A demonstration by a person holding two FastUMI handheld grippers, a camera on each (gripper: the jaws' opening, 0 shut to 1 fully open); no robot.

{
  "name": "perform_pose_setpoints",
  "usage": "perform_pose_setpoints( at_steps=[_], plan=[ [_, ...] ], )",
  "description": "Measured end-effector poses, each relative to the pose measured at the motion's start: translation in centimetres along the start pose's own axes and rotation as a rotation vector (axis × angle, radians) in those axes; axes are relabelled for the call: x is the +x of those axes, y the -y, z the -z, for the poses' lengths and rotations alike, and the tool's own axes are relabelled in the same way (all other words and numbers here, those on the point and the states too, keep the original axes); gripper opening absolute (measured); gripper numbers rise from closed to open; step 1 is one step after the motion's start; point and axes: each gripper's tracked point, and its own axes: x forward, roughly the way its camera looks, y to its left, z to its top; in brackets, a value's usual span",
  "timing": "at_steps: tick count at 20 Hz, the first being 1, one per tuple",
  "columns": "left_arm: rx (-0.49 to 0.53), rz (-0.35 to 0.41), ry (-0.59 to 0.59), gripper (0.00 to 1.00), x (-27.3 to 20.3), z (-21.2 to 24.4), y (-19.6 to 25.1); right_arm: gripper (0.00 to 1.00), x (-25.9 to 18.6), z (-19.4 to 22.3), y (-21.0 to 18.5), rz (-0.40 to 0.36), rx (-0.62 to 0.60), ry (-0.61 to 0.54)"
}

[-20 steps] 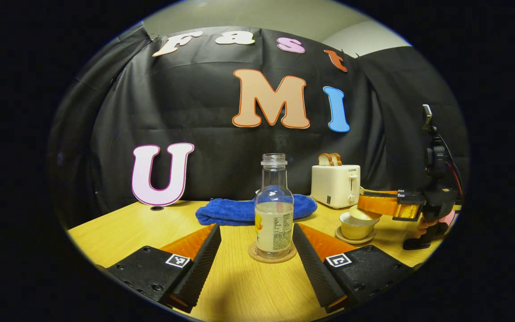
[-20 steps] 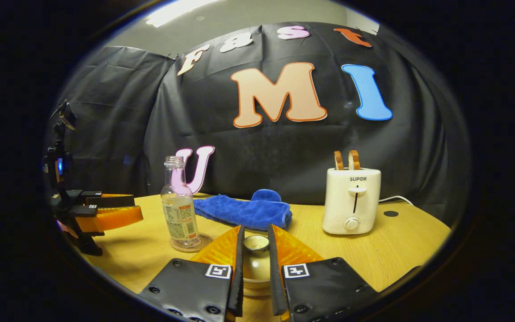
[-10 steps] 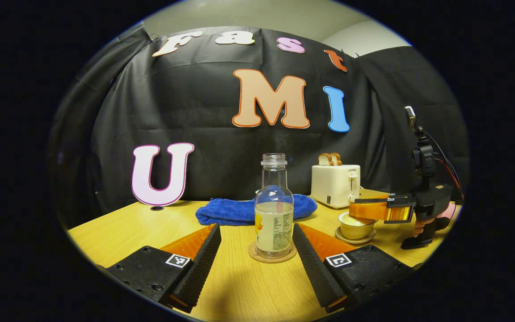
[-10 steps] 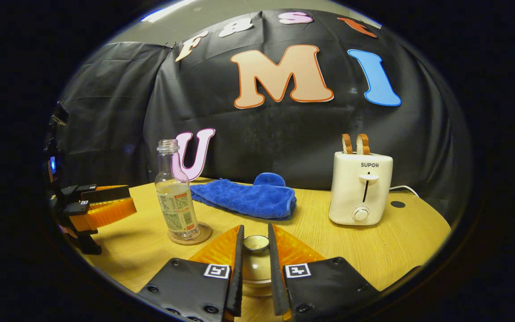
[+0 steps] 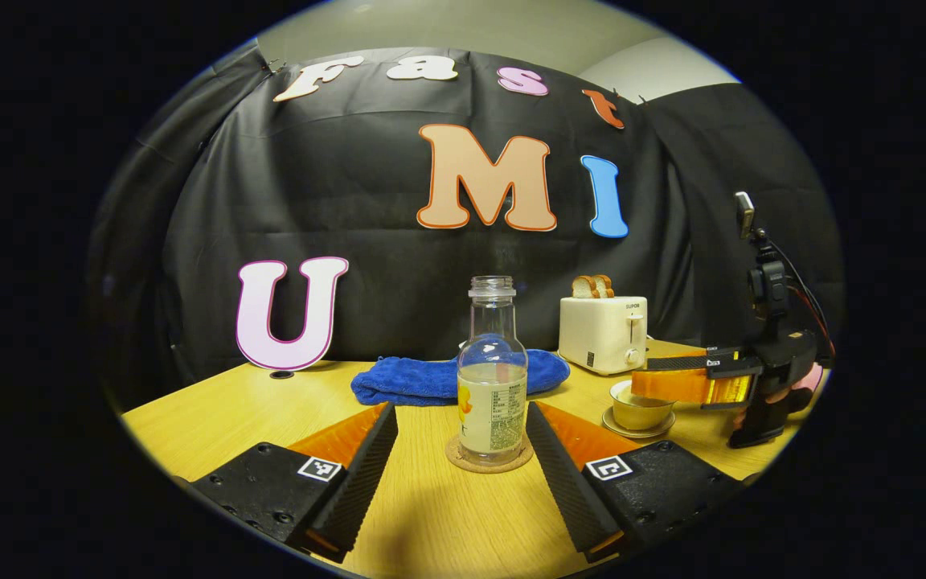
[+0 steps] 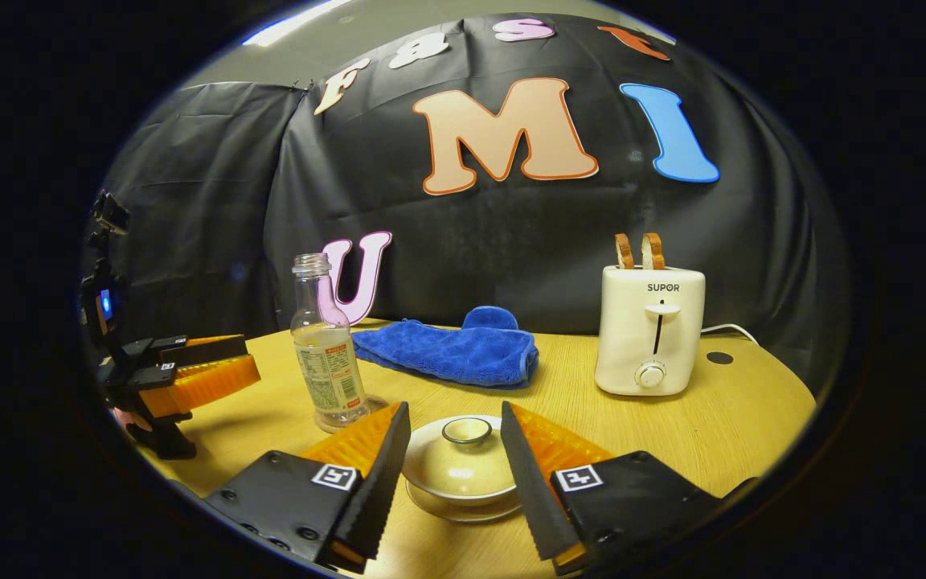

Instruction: Open the teacup lid with one hand, grasp the water bottle and pour water into the teacup with the other hand; after pouring, place the water bottle on the coaster and then close the teacup lid.

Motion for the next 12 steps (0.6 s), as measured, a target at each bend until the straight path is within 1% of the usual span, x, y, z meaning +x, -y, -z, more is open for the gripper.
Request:
perform_pose_setpoints(
  at_steps=[1,2,6,7,8,9,10,11,12],
  plan=[
    [0.0,0.0,0.0,0.94,0.0,0.0,0.0,0.8,-0.5,-0.1,-0.1,0.0,-0.002,0.013],
    [0.0,0.0,0.0,0.95,0.0,0.0,0.0,0.82,-1.0,-0.4,-0.1,0.002,-0.003,0.035],
    [0.0,-0.002,0.0,0.94,0.0,0.0,0.0,0.9,-3.5,-1.6,0.0,0.029,-0.028,0.136],
    [0.001,-0.006,0.0,0.94,0.1,-0.1,-0.1,0.9,-4.1,-1.9,0.1,0.04,-0.035,0.159],
    [0.001,-0.009,0.0,0.94,0.0,0.0,-0.2,0.87,-4.5,-1.7,0.4,0.053,-0.034,0.156],
    [0.002,-0.012,0.0,0.94,0.0,-0.1,-0.2,0.91,-4.9,-1.5,0.6,0.061,-0.031,0.154],
    [0.002,-0.013,0.001,0.94,0.0,-0.1,-0.2,0.84,-5.3,-1.6,0.9,0.082,-0.034,0.162],
    [0.003,-0.02,0.0,0.94,0.0,0.0,-0.3,0.84,-5.9,-1.6,1.6,0.113,-0.031,0.16],
    [0.004,-0.033,0.002,0.94,0.0,0.0,-0.7,0.88,-6.6,-1.6,2.3,0.151,-0.03,0.165]
  ],
)
